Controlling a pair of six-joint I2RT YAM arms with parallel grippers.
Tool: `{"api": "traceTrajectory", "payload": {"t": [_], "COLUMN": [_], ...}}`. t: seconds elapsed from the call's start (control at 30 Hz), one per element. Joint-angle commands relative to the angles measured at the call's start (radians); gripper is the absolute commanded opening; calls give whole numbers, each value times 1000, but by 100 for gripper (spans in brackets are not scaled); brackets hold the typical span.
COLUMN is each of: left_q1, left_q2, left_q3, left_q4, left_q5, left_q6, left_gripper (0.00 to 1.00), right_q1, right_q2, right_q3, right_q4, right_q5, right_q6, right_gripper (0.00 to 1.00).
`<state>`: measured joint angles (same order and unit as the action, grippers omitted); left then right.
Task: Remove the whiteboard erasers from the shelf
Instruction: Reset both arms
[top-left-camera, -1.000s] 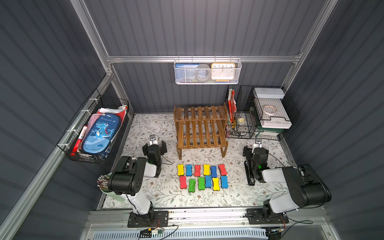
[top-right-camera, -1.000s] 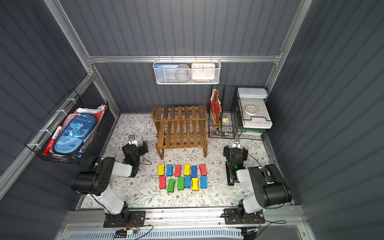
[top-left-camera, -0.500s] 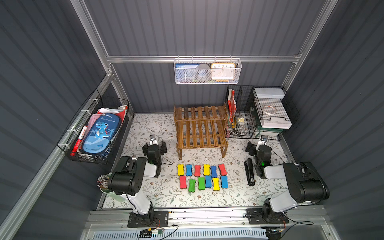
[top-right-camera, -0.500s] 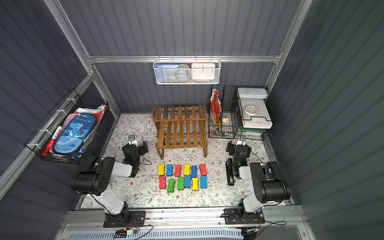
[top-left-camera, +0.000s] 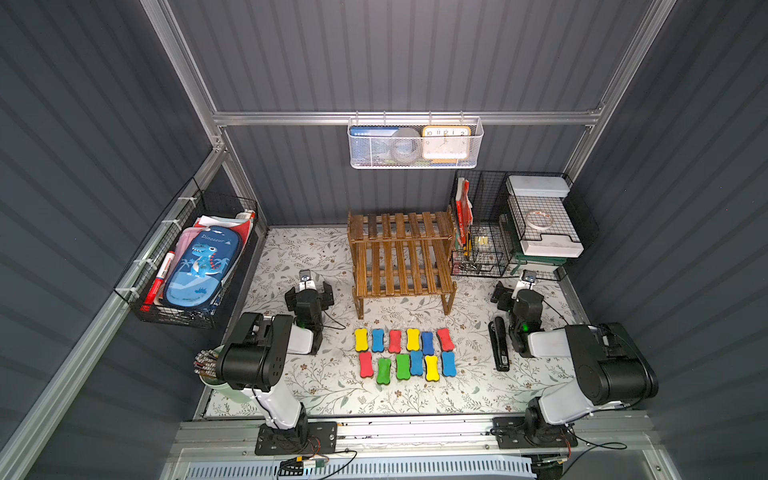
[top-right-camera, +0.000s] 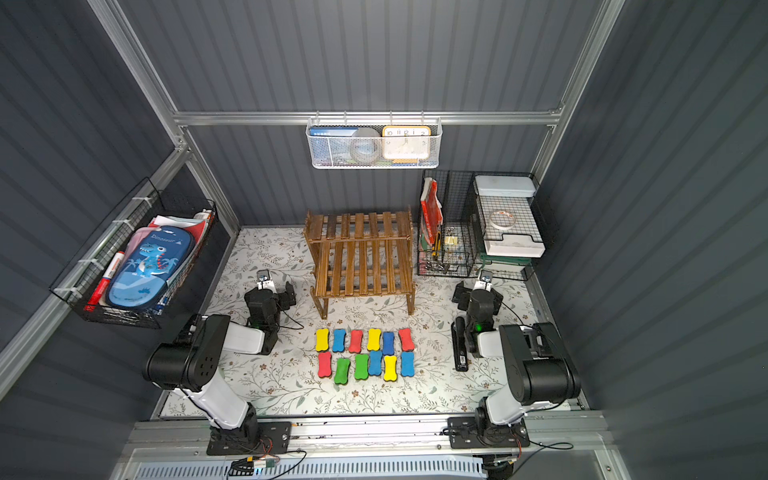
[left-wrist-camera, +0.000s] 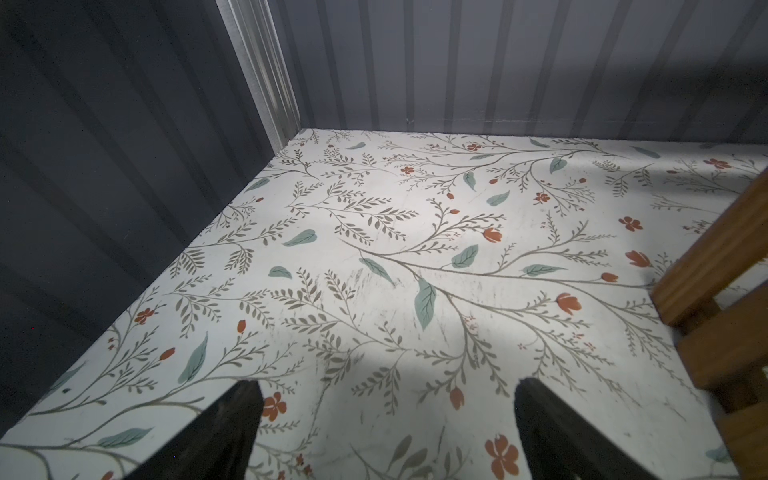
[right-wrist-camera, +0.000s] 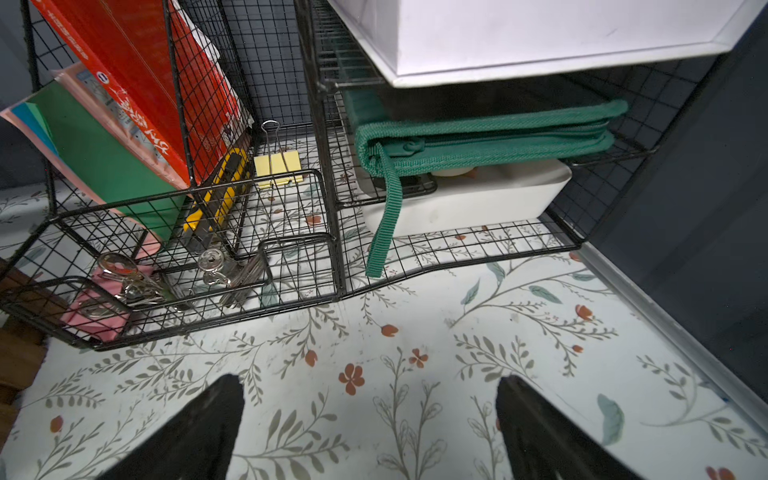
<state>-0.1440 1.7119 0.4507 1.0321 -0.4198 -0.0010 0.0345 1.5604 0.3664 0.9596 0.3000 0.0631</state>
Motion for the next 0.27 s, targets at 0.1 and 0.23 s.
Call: {"api": "traceTrajectory", "payload": {"t": [0.1,0.23], "left_q1": [-2,-2], "left_q2": [-5,-5], "left_q3": [13,12], "left_q4": [21,20], "left_q5": [-8,-9], "left_q6": [-11,-11], "left_gripper": [99,99], "right_q1": [1,2], "right_q2": [11,7], "right_q3": [0,-4], "right_q4": [25,30], "right_q5": [15,14], "right_q6": [6,7], "right_gripper": [99,99]}}
